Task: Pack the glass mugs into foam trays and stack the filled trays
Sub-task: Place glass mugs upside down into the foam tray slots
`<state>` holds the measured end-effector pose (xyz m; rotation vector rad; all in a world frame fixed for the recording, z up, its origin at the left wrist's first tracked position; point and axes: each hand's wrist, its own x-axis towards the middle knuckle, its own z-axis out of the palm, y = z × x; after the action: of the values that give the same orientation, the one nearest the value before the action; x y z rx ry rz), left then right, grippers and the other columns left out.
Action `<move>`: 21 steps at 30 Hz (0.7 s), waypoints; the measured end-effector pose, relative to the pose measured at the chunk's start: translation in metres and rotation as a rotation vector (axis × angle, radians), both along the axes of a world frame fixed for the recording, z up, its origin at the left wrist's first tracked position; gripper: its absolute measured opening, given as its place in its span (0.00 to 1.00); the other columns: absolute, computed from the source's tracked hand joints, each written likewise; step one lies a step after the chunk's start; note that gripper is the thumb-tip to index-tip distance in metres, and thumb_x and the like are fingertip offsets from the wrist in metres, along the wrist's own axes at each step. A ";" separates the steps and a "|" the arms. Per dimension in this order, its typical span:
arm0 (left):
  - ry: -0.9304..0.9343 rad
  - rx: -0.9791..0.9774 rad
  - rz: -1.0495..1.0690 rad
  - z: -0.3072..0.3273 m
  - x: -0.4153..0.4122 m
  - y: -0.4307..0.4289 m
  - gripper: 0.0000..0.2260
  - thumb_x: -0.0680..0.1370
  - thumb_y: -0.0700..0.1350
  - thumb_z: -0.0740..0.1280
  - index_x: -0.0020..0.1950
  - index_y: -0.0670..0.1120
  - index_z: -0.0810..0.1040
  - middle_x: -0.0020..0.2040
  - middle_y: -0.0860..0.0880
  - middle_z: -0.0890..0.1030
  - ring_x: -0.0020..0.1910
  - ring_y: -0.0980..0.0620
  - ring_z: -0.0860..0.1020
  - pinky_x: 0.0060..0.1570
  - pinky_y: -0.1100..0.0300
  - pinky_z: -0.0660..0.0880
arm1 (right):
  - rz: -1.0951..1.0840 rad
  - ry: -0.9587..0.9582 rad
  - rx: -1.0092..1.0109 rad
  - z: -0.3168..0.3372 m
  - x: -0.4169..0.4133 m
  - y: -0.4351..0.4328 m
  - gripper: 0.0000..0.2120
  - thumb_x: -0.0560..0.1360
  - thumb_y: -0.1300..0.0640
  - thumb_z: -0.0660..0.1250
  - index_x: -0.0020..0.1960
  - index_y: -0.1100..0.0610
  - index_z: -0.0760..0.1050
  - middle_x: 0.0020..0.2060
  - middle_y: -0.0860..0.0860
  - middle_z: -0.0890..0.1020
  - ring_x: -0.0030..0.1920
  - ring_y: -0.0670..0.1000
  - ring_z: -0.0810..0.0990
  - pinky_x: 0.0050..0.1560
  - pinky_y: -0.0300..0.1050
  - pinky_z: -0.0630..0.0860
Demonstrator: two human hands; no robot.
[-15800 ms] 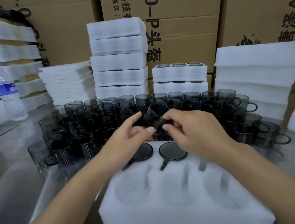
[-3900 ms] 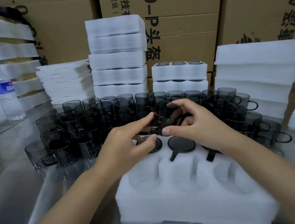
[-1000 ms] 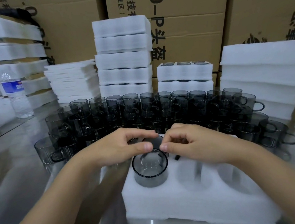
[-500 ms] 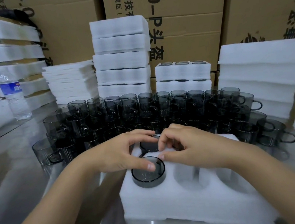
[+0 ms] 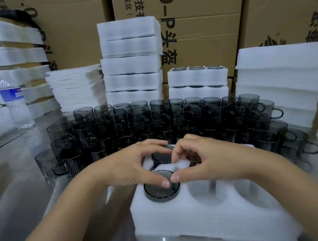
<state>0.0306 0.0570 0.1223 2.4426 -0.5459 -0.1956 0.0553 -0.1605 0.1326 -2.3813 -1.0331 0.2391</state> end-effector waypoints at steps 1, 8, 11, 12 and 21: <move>-0.001 0.008 0.003 0.000 0.000 0.000 0.28 0.66 0.56 0.77 0.63 0.67 0.72 0.70 0.70 0.61 0.69 0.69 0.59 0.71 0.60 0.56 | 0.000 0.000 0.002 0.000 0.000 0.000 0.18 0.63 0.32 0.70 0.48 0.39 0.73 0.43 0.32 0.69 0.42 0.35 0.70 0.42 0.34 0.66; 0.019 0.009 -0.003 -0.001 -0.001 -0.002 0.26 0.67 0.57 0.76 0.62 0.69 0.72 0.69 0.72 0.58 0.71 0.68 0.57 0.70 0.61 0.54 | 0.002 -0.038 0.003 0.000 0.000 0.001 0.17 0.65 0.33 0.70 0.48 0.40 0.74 0.44 0.35 0.69 0.44 0.36 0.71 0.41 0.31 0.66; 0.035 0.008 -0.005 -0.001 -0.001 -0.002 0.26 0.68 0.56 0.75 0.63 0.68 0.71 0.69 0.72 0.58 0.71 0.67 0.56 0.70 0.61 0.55 | 0.003 -0.039 0.007 0.000 0.000 0.000 0.16 0.65 0.34 0.70 0.48 0.40 0.74 0.44 0.37 0.70 0.43 0.36 0.71 0.41 0.31 0.66; 0.039 0.008 -0.003 -0.002 -0.001 -0.002 0.26 0.68 0.56 0.75 0.63 0.68 0.71 0.69 0.72 0.57 0.71 0.68 0.56 0.69 0.62 0.55 | 0.004 -0.041 0.012 -0.001 0.001 0.000 0.16 0.65 0.34 0.71 0.48 0.40 0.74 0.44 0.37 0.70 0.43 0.36 0.70 0.41 0.31 0.66; 0.024 0.029 -0.006 -0.004 0.002 -0.001 0.22 0.67 0.64 0.72 0.60 0.70 0.72 0.68 0.73 0.58 0.70 0.68 0.57 0.70 0.60 0.55 | -0.067 -0.056 0.234 0.005 0.006 -0.003 0.15 0.67 0.37 0.69 0.42 0.48 0.79 0.35 0.42 0.79 0.34 0.38 0.74 0.37 0.32 0.70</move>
<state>0.0327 0.0564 0.1179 2.4634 -0.5431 -0.2360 0.0617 -0.1636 0.1374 -2.2162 -0.9492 0.0257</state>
